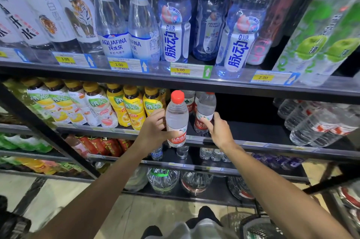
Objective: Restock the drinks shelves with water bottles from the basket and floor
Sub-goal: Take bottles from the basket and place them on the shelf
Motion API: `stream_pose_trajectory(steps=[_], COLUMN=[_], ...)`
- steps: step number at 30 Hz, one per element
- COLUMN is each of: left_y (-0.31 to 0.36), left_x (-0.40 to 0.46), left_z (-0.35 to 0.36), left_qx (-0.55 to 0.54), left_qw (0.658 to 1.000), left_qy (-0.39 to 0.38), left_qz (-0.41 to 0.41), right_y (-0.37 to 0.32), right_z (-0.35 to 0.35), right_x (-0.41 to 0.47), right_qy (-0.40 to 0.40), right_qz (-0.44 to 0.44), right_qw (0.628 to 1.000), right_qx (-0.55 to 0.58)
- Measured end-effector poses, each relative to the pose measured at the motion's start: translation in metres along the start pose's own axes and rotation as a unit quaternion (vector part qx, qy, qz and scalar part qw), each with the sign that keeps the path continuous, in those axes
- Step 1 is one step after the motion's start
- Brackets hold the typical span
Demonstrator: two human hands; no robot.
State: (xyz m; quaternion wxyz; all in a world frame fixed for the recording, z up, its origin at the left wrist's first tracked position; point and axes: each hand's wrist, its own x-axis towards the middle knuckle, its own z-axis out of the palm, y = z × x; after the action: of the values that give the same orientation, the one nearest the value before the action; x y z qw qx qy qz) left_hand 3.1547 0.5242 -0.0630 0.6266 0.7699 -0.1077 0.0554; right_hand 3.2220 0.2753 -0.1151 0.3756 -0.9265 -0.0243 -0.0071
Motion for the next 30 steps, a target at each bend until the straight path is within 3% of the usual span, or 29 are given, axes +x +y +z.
stream_pose_trajectory(steps=[9, 20, 30], left_y=[-0.010, -0.050, -0.058], left_x=[0.027, 0.064, 0.056], left_z=[0.019, 0.045, 0.046], left_qx=[0.077, 0.026, 0.098], left_qw=[0.996, 0.994, 0.989], left_qy=[-0.009, 0.039, -0.059], left_qz=[0.038, -0.101, -0.099], right_y=[0.001, 0.006, 0.006], right_z=[-0.001, 0.005, 0.002], right_x=[0.000, 0.004, 0.002], right_qy=[-0.018, -0.012, -0.058], right_qz=[-0.006, 0.005, 0.011], right_qw=[1.000, 1.000, 0.997], right_qx=[-0.002, -0.015, 0.044])
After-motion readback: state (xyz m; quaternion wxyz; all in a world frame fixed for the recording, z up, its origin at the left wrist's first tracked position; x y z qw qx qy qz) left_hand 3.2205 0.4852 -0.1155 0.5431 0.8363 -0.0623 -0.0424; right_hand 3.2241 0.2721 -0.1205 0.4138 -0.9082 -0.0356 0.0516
